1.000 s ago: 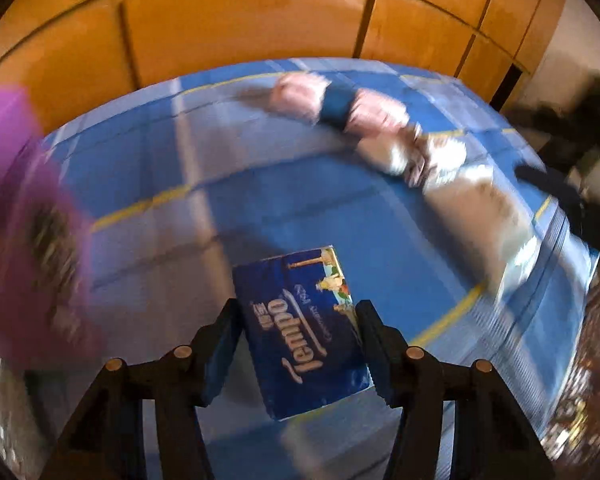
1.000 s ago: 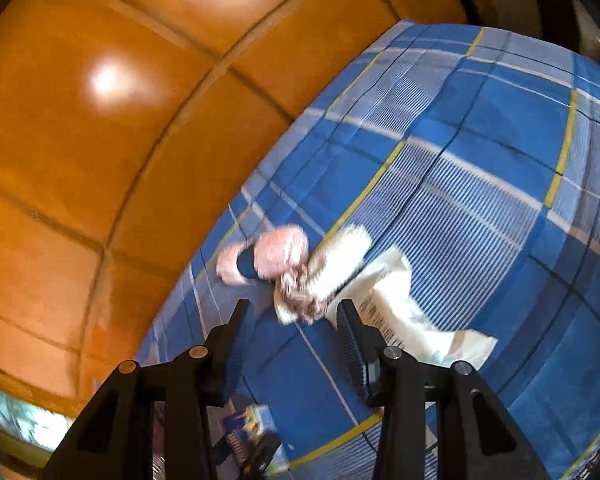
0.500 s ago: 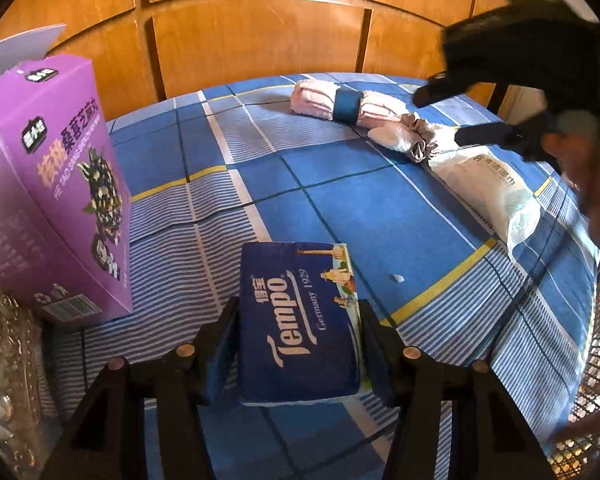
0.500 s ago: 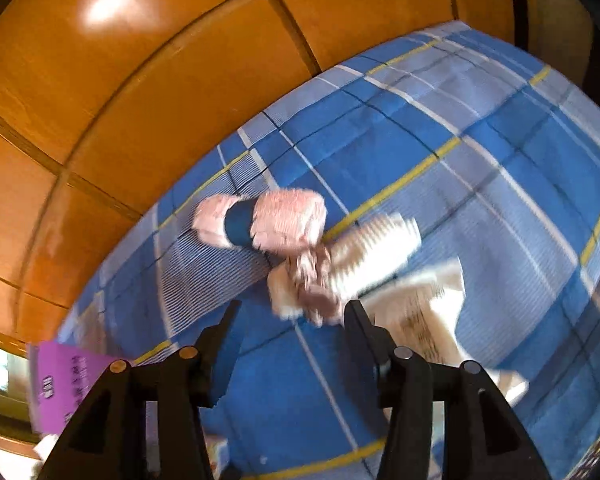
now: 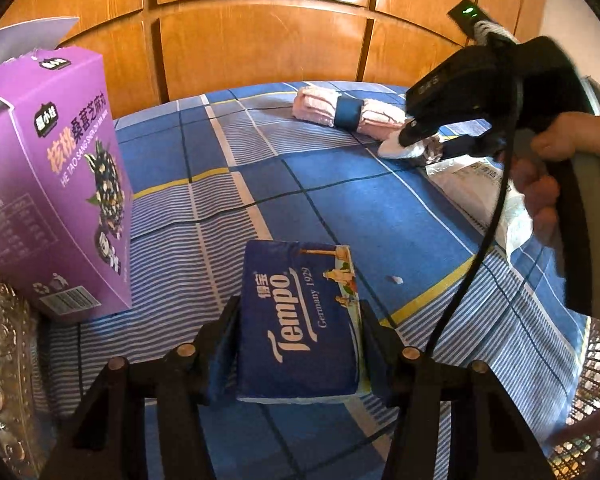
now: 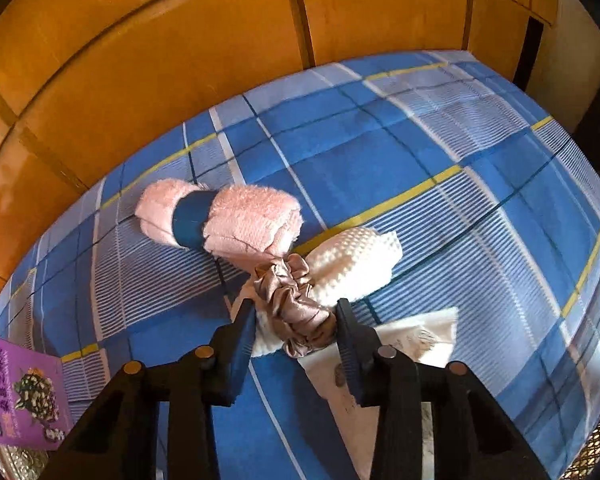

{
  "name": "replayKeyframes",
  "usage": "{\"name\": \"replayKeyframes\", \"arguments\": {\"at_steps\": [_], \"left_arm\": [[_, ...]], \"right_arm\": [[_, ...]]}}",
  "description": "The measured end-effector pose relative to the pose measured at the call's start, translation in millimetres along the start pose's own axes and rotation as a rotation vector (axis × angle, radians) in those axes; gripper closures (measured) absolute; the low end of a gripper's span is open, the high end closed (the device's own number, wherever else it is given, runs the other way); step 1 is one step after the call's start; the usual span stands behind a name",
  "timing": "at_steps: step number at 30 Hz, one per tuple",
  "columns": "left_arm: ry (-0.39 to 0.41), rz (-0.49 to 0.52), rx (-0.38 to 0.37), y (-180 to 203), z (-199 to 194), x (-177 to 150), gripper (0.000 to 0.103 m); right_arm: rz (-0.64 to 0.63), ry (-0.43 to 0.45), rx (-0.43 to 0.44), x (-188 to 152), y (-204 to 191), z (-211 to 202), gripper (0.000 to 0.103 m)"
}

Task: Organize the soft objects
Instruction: 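Grasp the blue Tempo tissue pack with the left tool while the right tool reaches the second brown scrunchie, then lift the Tempo pack toward the tray with the left tool while the right tool grasps the brown scrunchie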

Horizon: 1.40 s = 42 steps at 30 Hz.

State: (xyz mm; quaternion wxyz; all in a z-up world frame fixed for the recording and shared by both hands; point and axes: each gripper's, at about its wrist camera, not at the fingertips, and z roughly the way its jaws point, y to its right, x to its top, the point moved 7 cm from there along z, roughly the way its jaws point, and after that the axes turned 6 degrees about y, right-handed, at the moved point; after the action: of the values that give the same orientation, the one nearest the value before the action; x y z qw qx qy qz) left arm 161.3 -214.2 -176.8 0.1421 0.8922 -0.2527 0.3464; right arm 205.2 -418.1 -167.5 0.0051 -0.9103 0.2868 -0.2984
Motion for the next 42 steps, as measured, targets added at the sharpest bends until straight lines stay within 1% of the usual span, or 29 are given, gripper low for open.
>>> {"name": "replayKeyframes", "arguments": {"at_steps": [2,4,5,9,11,13,16,18,21,23,25,27,28,30,32,34,35,36,38,41,42], "left_arm": [[-0.001,0.006,0.005,1,0,0,0.048],[-0.005,0.021,0.015,3,0,0,0.048],[-0.009,0.027,0.017,3,1,0,0.048],[-0.057,0.022,0.028,2,2,6,0.051],[-0.09,0.004,0.035,1,3,11,0.051],[-0.08,0.004,0.041,3,-1,24,0.051],[-0.027,0.022,0.036,10,-15,54,0.051],[-0.007,0.024,0.031,12,-20,73,0.051],[0.051,0.057,0.069,11,-30,116,0.051],[0.066,0.051,0.079,5,-33,139,0.051],[0.08,0.03,0.109,-13,-36,167,0.051],[0.106,0.011,0.156,-33,-41,186,0.051],[0.121,-0.017,0.189,-53,-47,198,0.051],[0.145,-0.069,0.236,-86,-61,209,0.051],[0.167,-0.107,0.29,-118,-80,211,0.051],[0.182,-0.163,0.355,-161,-102,205,0.051],[0.187,-0.178,0.374,-174,-110,200,0.051],[0.195,-0.2,0.408,-193,-123,190,0.051],[0.202,-0.227,0.446,-217,-144,169,0.051],[0.198,-0.291,0.496,-256,-173,126,0.051],[0.198,-0.304,0.505,-262,-178,115,0.051]], "right_arm": [[-0.011,0.008,-0.006,-2,1,-6,0.065],[-0.015,-0.028,0.027,-8,-2,-6,0.064],[-0.024,-0.061,0.04,-13,-3,-2,0.064],[-0.068,-0.103,0.035,-21,-8,3,0.064],[-0.082,-0.131,0.038,-26,-9,7,0.063],[-0.077,-0.135,0.042,-26,-8,7,0.063],[-0.067,-0.139,0.051,-27,-5,7,0.063],[-0.065,-0.14,0.055,-27,-4,7,0.063],[-0.082,-0.135,0.053,-26,-5,6,0.064],[-0.094,-0.131,0.049,-27,-8,6,0.064],[-0.108,-0.126,0.044,-29,-11,5,0.064],[-0.132,-0.12,0.037,-30,-13,5,0.063],[-0.147,-0.116,0.032,-31,-13,5,0.063],[-0.168,-0.111,0.021,-33,-16,4,0.063],[-0.184,-0.11,0.013,-35,-18,3,0.063],[-0.202,-0.108,0.004,-35,-19,3,0.063],[-0.211,-0.107,-0.001,-33,-20,7,0.063],[-0.22,-0.106,-0.006,-33,-21,6,0.063],[-0.224,-0.105,-0.01,-34,-21,5,0.063],[-0.243,-0.099,-0.022,-36,-23,4,0.063],[-0.252,-0.096,-0.028,-36,-25,4,0.063]]}}
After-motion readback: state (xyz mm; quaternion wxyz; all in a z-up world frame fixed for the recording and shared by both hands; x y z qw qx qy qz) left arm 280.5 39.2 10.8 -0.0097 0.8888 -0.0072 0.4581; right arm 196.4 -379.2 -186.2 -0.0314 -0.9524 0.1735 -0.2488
